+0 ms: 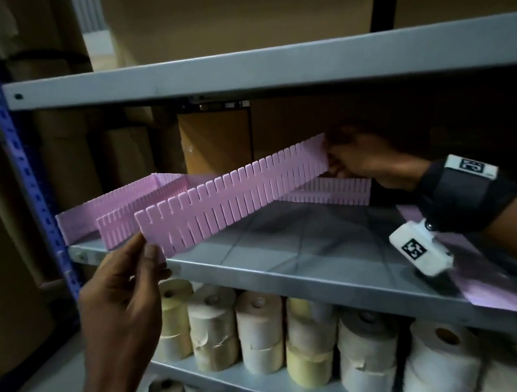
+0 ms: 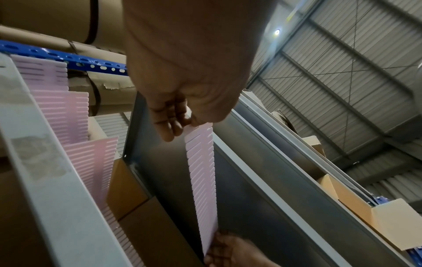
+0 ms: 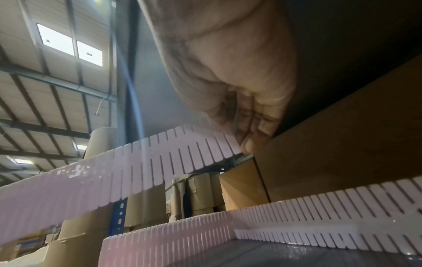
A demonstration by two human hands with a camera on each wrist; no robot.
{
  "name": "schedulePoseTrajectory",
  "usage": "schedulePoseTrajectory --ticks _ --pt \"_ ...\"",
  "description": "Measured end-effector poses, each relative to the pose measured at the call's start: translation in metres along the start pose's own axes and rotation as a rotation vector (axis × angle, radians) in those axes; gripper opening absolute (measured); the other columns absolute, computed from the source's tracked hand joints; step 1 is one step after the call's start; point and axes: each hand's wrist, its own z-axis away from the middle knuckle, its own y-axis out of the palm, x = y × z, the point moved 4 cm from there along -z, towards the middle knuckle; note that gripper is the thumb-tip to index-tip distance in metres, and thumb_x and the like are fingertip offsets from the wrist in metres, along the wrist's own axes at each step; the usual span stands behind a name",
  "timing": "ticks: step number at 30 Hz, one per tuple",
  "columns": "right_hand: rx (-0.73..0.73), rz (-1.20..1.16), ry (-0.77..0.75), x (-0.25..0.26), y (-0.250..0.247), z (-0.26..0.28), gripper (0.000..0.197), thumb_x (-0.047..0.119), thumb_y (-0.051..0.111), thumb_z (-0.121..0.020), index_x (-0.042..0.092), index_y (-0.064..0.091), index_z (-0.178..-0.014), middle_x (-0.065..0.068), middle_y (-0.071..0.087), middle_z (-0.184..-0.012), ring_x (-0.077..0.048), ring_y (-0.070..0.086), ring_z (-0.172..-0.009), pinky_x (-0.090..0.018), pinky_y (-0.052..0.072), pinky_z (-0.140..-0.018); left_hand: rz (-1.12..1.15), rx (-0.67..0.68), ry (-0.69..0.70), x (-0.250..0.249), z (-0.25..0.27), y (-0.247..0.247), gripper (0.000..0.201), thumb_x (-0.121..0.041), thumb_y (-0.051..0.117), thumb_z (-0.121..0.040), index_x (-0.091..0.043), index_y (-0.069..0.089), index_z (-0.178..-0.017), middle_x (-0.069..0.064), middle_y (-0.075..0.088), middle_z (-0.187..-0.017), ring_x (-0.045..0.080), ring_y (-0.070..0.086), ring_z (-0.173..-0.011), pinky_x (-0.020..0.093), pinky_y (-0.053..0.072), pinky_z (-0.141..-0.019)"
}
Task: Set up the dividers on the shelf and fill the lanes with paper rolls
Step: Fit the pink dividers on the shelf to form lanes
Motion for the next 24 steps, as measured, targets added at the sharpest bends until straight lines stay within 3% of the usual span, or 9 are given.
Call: schedulePoseTrajectory --ticks 4,6,10,14,17,21,24 --pt "0.093 -0.077 0.021 -0.004 0.026 -0.027 0.016 0.023 0.055 -0.099 0.026 0.066 -0.089 -0.004 0.072 -0.080 -0.018 0.070 -0.072 -0.027 0.057 -0.060 -0.049 -0.041 0.009 0.002 -0.005 -0.008 0.029 -0.007 0.066 -0.092 -0.019 0.063 -0.119 -0.012 0.068 -0.092 -0.008 0.071 -0.076 0.005 0.053 -0.067" --pt "0.127 -0.116 0.030 -0.008 0.038 -0.041 0.012 0.027 0.058 -0.097 0.027 0.068 -0.091 -0.001 0.075 -0.080 -0.018 0.073 -0.074 -0.027 0.057 -0.060 -0.077 -0.055 0.028 0.001 -0.008 -0.010 0.027 -0.009 0.068 -0.090 -0.019 0.065 -0.115 -0.012 0.069 -0.092 -0.005 0.071 -0.077 0.006 0.053 -0.068" --pt "0.254 -0.139 0.014 -0.010 0.060 -0.070 0.014 0.028 0.057 -0.097 0.020 0.068 -0.096 -0.008 0.074 -0.089 -0.021 0.074 -0.080 -0.030 0.057 -0.065 -0.120 -0.085 0.038 0.005 -0.009 -0.007 0.028 -0.019 0.070 -0.087 -0.022 0.068 -0.115 -0.009 0.073 -0.095 0.004 0.074 -0.081 0.014 0.058 -0.073" --pt "0.399 -0.177 -0.027 -0.008 0.070 -0.093 0.029 0.031 0.057 -0.097 0.007 0.070 -0.106 -0.012 0.075 -0.096 -0.025 0.073 -0.088 -0.034 0.059 -0.074 -0.167 -0.091 0.053 0.004 -0.012 0.006 0.031 -0.025 0.071 -0.085 -0.039 0.068 -0.112 -0.013 0.073 -0.098 0.000 0.073 -0.083 0.010 0.057 -0.074" --pt "0.439 -0.209 0.011 -0.013 0.076 -0.111 0.039 0.038 0.057 -0.096 0.004 0.069 -0.110 -0.013 0.074 -0.100 -0.026 0.072 -0.091 -0.038 0.058 -0.082 -0.204 -0.115 0.062 0.008 -0.015 0.018 0.030 -0.022 0.073 -0.084 -0.029 0.070 -0.113 -0.012 0.073 -0.097 0.000 0.073 -0.082 0.010 0.056 -0.074" --pt "0.457 -0.242 0.035 -0.023 0.085 -0.134 0.033 0.036 0.059 -0.095 0.006 0.072 -0.103 -0.010 0.076 -0.093 -0.019 0.073 -0.079 -0.027 0.056 -0.062 -0.236 -0.129 0.051 0.012 -0.018 0.036 0.028 -0.023 0.073 -0.082 -0.024 0.073 -0.110 -0.008 0.076 -0.093 0.002 0.074 -0.077 0.013 0.058 -0.074" --pt "0.462 -0.251 0.029 -0.034 0.093 -0.150 0.032 0.035 0.066 -0.091 0.005 0.073 -0.102 -0.010 0.076 -0.091 -0.020 0.072 -0.078 -0.026 0.055 -0.058 -0.270 -0.115 0.034 0.015 -0.020 0.046 0.029 -0.026 0.072 -0.081 -0.022 0.074 -0.109 -0.007 0.076 -0.092 0.003 0.074 -0.077 0.015 0.059 -0.075"
